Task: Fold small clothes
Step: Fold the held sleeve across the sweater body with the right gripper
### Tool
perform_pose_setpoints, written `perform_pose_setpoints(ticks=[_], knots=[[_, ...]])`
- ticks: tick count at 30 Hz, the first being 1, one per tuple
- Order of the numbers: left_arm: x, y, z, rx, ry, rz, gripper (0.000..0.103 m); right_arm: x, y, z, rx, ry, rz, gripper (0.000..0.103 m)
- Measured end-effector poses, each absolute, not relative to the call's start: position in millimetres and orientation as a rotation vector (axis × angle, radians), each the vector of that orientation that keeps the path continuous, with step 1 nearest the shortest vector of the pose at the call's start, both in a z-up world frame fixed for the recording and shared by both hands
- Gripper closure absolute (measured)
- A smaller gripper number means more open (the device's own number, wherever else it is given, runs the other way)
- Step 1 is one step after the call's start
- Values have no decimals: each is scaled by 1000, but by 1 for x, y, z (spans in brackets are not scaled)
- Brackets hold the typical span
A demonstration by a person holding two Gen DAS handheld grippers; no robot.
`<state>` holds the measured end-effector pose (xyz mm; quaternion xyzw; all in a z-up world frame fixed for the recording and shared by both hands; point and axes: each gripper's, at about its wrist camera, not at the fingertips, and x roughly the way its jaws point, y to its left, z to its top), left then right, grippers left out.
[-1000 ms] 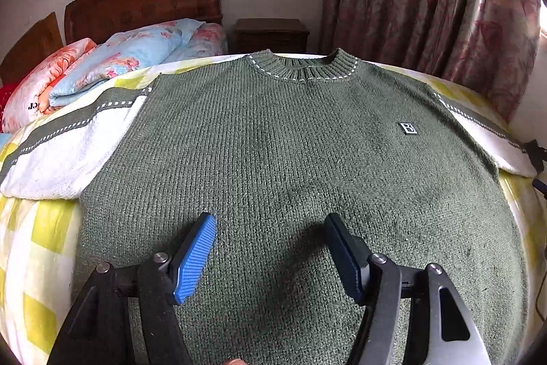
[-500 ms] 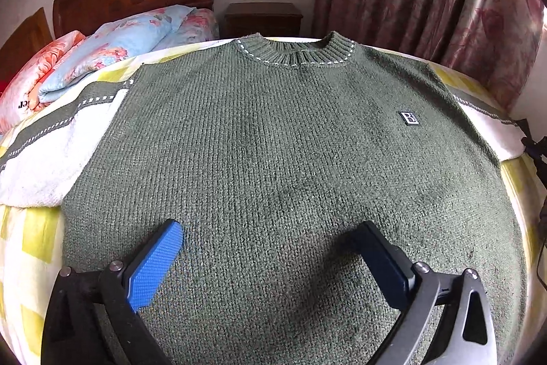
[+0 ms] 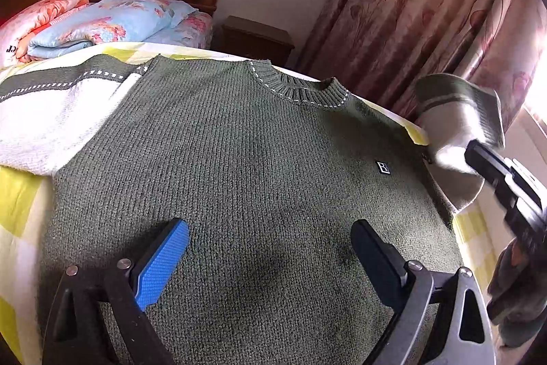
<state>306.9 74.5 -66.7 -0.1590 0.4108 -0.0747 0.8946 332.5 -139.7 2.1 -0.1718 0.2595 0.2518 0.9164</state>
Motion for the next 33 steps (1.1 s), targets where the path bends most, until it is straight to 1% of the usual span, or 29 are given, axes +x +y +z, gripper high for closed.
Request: perform_pose_setpoints(ticks=[1,2,9,13,15,16,17,19,23,28,30,31,33], knots=[[307,76,-66,-334,850,-156,6,328,-128,-7,-373,562,552,98],[307,74,-67,-337,849,-155,7,326,-123,-16,-365,592,577,0],[300,76,-66,-350,845,-160,7,327,-153,-55,-243,770,538,0],[302,80,-63,-384,860,-179,8,343,-170,-62,-125,831,518,0],[309,87,-62,-450,860,-200,16,346,-175,-67,-91,853,503,0],[316,91,-62,-493,871,-217,26,347,-176,-67,-80,849,506,0],[325,94,-63,-535,889,-236,33,346,-176,-67,-73,847,507,0],[344,98,-64,-597,903,-247,34,342,-177,-64,-54,845,505,0],[375,93,-66,-627,906,-266,34,343,-179,-61,-20,846,510,0],[389,80,-65,-587,876,-241,35,346,-182,-62,11,848,508,0],[389,75,-68,-548,885,-244,73,347,-184,-63,24,848,507,0],[390,73,-73,-532,912,-250,86,347,-185,-62,31,847,505,0],[385,77,-71,-551,876,-277,87,347,-190,-61,58,838,483,0]])
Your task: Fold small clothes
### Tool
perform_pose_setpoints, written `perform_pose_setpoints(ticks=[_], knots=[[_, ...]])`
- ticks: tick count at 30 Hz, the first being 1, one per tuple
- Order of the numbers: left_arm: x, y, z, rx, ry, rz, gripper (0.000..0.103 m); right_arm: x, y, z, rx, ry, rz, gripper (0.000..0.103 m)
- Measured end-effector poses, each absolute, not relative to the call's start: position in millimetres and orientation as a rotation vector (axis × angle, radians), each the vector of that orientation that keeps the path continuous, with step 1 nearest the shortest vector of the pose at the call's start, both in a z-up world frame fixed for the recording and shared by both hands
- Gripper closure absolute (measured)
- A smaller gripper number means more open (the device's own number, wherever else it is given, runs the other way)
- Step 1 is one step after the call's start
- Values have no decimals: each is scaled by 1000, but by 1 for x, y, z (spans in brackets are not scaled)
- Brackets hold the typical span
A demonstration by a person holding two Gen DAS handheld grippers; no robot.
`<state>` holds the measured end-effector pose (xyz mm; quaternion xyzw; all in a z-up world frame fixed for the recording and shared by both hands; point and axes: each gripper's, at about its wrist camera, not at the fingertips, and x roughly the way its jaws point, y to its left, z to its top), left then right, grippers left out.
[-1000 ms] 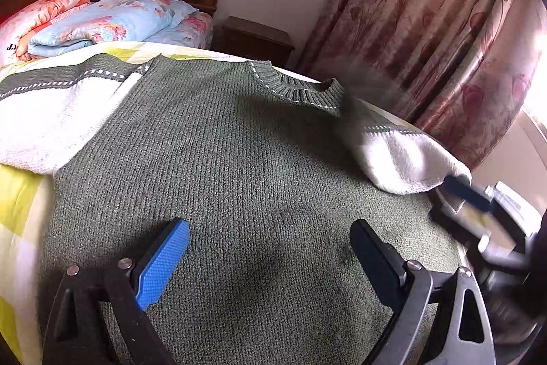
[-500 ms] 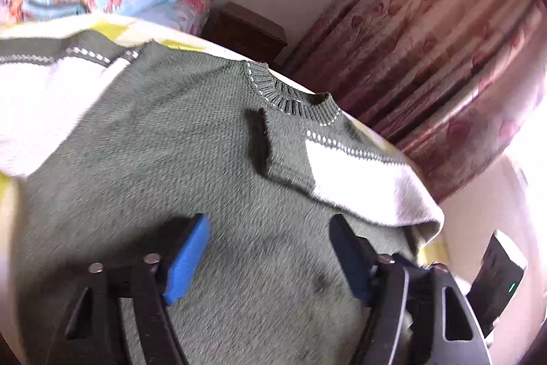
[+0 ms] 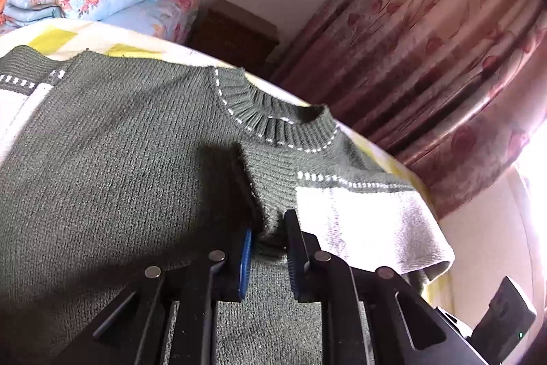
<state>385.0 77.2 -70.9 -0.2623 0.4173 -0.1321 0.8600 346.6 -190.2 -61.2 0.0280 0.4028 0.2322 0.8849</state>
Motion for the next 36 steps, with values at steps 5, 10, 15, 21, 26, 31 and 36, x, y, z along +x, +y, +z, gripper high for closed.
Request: perform_pose_setpoints(ticks=[5,10,15,21,26,31,36], knots=[[365,88,-55,-560,790,-288,88,339,-227,-51,234,740,380,0],[351,93,-3,-554,686,-351,88,340,-255,-55,332,758,121,0],[340,92,44,-512,625,-399,99,342,-257,-52,318,756,27,0],[317,133,37,-575,649,-345,99,341,-256,-50,311,756,32,0],[333,139,-28,-690,855,-324,76,334,-256,-48,334,704,86,0],[348,115,-59,-701,925,-318,63,314,-267,-34,384,580,102,0],[362,91,-66,-640,930,-284,50,308,-277,-31,440,528,82,0]])
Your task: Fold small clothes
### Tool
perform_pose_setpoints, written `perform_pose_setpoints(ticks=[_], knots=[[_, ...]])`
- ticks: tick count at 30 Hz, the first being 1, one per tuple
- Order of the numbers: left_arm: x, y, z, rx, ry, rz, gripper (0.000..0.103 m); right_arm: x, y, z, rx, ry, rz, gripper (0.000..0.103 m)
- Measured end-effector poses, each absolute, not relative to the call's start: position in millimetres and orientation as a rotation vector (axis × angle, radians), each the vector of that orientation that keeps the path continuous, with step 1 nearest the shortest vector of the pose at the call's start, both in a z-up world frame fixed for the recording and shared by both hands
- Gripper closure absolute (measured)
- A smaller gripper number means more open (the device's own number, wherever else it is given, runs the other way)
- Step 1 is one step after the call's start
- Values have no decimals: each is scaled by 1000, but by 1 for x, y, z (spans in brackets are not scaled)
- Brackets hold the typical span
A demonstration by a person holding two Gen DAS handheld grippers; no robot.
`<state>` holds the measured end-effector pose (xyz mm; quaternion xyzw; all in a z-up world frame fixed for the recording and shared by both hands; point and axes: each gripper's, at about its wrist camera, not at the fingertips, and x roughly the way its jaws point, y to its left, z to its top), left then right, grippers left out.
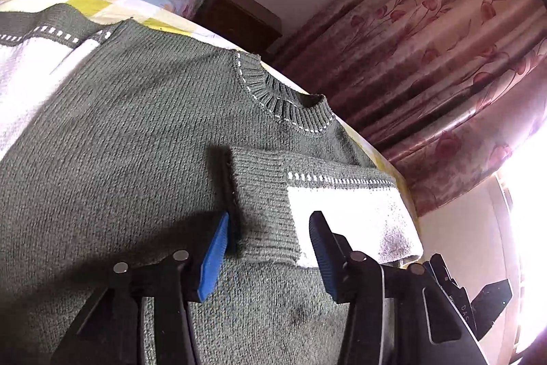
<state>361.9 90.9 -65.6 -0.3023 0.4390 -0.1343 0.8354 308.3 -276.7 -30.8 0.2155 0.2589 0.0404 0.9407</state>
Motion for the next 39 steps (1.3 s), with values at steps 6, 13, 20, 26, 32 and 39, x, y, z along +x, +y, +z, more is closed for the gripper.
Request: perform_pose_setpoints(ticks=[6,13,20,26,32,39], knots=[[374,71,-62,-505,990,-271,84,306,-279,-30,450,515,50,0],[363,83,-17,-603,884,-361,91,327,-257,-41,302,685,-22,0],[333,103,57,-582,733,-438,91,346,-259,-59,279,812,-72,0],[308,167,13,-680,749,-296,90,351,-256,-64,247,847,-79,0],[309,176,-84,-720,911,-201,90,350,-256,-63,245,847,-77,0],[280,189,-43,-658,753,5,87,352,-258,-62,251,841,-68,0]])
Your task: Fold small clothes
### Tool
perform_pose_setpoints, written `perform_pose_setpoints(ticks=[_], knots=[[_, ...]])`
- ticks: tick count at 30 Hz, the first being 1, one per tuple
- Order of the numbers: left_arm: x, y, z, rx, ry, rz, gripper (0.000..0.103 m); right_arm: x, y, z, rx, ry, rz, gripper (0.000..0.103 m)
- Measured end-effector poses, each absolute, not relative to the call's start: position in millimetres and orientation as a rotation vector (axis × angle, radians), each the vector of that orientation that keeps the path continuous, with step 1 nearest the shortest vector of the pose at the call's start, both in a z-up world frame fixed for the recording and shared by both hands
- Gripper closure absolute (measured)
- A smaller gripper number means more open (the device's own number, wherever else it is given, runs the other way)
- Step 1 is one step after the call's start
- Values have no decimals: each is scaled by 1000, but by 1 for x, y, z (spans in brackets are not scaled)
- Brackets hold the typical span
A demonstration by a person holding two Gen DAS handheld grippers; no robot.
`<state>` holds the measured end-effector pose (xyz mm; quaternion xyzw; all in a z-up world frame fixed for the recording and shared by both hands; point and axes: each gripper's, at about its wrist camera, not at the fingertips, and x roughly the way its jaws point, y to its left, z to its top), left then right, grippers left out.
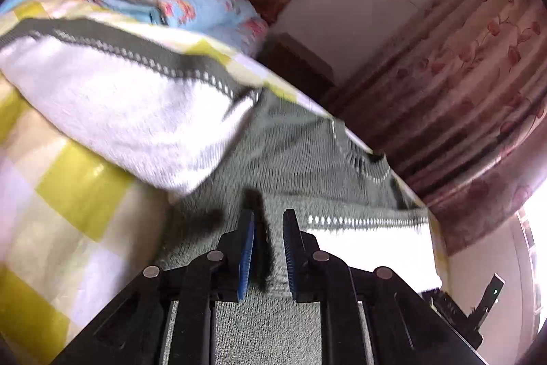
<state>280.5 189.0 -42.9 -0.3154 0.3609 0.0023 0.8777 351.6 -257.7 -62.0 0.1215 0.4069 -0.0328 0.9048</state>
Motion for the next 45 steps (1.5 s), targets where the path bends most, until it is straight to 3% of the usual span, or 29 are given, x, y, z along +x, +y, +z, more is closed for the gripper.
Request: perform_pose_setpoints(ticks=[5,9,10,18,24,27,31,34,43,45], knots=[[299,135,-18,-507,732,-141,76,346,-255,-61,251,840,-65,0],[325,93,-72,-440,874,-201,79,346,-255,-61,255,841,-60,0],[322,90,-72,-433,822,-199,75,347,-256,-61,256,840,-58,0],[317,99,-72,-486,824,-234,74,338,-249,-57,252,832,35,0],[313,99,-70,-479,815,-221,74,290,-263,-31,344,598,116,0],[306,90,-65,-417,801,-179,73,293,-267,-18,379,569,146,0],[289,83,-45,-370,671,-219,73,334,-239,2,268,629,247,0],[282,92,-39,-413,606,-231,64,383,-208,8,169,713,358,0],[309,110,-67,-488,765,-148,63,523,-165,-53,50,1076,324,0],[310,106,-67,-468,772,-160,63,536,-174,-59,82,1077,310,0]])
